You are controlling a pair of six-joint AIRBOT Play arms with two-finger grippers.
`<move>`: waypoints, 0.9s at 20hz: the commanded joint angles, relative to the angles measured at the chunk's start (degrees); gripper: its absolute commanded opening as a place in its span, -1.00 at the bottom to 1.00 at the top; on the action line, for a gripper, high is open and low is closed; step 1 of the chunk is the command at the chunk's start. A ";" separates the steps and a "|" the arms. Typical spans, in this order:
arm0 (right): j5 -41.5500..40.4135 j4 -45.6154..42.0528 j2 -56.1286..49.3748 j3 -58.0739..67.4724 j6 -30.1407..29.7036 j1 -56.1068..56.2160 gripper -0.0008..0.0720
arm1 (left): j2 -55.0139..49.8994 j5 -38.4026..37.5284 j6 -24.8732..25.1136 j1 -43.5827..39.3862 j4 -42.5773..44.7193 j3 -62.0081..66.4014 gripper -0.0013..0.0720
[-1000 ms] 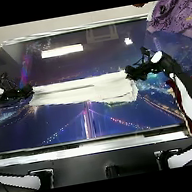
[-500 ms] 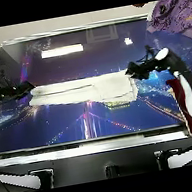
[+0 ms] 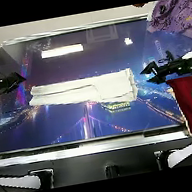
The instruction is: Fold the clothes and pants, and hang the long-sleeved shirts on hangers.
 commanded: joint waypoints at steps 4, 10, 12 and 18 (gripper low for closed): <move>2.16 9.53 -8.41 0.07 -7.50 0.52 0.88 | 0.39 -1.77 -0.09 0.04 -0.04 0.42 0.99; 2.45 11.76 -9.99 0.07 -9.86 4.87 0.88 | 0.39 -1.77 -1.07 0.04 -0.02 0.42 0.99; 2.80 11.30 -9.99 0.07 -10.10 6.82 0.85 | 0.39 -1.77 -1.07 0.04 -0.02 0.42 0.99; 0.00 8.81 -9.22 0.07 -8.83 9.16 -0.85 | 0.31 -1.79 -1.46 0.02 -4.46 0.39 0.56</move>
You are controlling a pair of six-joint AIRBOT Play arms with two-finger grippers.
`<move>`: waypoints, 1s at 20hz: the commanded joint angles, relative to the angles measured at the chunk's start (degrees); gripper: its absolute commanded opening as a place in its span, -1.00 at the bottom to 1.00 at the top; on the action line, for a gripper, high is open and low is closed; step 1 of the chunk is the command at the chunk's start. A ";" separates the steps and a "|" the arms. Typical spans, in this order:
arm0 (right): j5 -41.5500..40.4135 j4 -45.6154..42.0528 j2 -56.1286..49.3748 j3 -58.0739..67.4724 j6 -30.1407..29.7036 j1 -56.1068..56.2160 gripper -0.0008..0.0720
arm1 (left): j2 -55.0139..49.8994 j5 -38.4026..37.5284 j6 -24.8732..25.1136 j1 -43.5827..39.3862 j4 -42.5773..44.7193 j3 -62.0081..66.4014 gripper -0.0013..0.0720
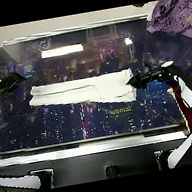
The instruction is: Fold the clothes and pants, and hang the long-sleeved shirts on hangers.
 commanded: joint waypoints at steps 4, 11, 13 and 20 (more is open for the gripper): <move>0.70 -4.11 5.84 2.19 7.04 0.68 -0.91 | -1.07 0.35 -0.09 -3.54 -10.60 0.04 -0.92; 8.00 -16.35 20.35 10.82 19.17 0.68 -0.91 | -5.84 10.91 -3.78 -24.76 -19.21 0.07 -0.92; 10.27 -18.08 22.91 13.57 21.64 0.68 -0.91 | -8.26 15.82 -8.11 -32.00 -19.45 0.07 -0.92; 15.15 -18.49 28.30 22.62 27.61 0.70 -0.91 | -18.43 21.57 -9.09 -49.05 -34.27 4.04 -0.92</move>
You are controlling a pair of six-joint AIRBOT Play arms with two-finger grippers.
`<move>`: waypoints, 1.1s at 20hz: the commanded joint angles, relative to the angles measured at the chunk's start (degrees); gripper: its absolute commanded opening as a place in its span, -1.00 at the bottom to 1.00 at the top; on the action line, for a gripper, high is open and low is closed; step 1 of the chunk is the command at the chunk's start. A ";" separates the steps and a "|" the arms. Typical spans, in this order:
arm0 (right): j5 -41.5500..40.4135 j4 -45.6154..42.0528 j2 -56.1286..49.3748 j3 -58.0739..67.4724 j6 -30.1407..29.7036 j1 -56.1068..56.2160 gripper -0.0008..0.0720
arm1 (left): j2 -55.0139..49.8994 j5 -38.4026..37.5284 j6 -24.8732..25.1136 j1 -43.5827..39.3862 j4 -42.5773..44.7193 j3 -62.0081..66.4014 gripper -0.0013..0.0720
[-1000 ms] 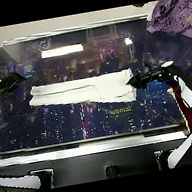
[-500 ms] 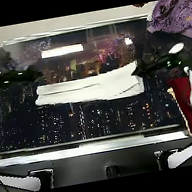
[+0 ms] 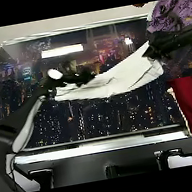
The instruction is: Fold the clothes and pants, and hang the long-sleeved shirts on hangers.
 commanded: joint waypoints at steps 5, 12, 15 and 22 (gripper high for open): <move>5.29 -0.68 4.61 5.27 6.10 0.04 -0.91 | -12.09 1.46 -4.15 -13.25 -6.99 13.90 -0.92; 4.20 -2.01 5.86 5.27 6.71 0.07 -0.91 | -16.00 -10.97 -3.78 -11.74 -7.34 20.68 -0.92; 2.73 -2.43 5.16 5.25 7.32 0.74 -0.91 | -12.81 -19.71 -3.82 -5.51 -2.45 20.68 -0.93; -8.98 -5.20 -0.98 5.25 16.57 16.20 -0.91 | 4.22 -36.30 -7.06 16.20 26.80 20.68 -0.93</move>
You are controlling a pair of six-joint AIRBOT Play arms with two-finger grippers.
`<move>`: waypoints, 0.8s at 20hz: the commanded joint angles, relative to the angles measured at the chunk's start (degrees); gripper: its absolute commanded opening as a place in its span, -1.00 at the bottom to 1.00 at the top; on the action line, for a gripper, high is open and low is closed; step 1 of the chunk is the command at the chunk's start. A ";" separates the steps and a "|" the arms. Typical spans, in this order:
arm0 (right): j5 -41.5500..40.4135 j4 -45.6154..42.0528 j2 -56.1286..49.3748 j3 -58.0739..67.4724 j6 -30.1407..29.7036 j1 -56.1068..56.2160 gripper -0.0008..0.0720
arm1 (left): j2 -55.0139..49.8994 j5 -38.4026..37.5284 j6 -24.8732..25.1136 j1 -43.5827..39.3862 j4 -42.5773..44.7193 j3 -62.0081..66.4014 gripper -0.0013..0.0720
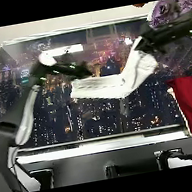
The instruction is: Fold the clothes and pants, and hang the long-sleeved shirts on hangers.
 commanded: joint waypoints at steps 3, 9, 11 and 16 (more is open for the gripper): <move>-15.61 -3.21 -6.80 0.04 8.87 14.67 -0.91 | 12.13 -11.85 -0.81 17.88 14.34 0.09 -0.92; -25.38 -2.86 -16.13 0.07 13.44 24.90 -0.91 | 16.52 -14.40 -0.79 29.11 14.32 0.09 -0.92; -27.12 -1.40 -18.18 0.07 13.86 26.21 -0.91 | 16.50 -15.02 -0.79 30.47 14.32 0.04 -0.92; -28.94 2.56 -19.67 0.07 13.75 26.47 -0.91 | 16.44 -14.91 -0.39 30.82 14.32 0.04 -0.92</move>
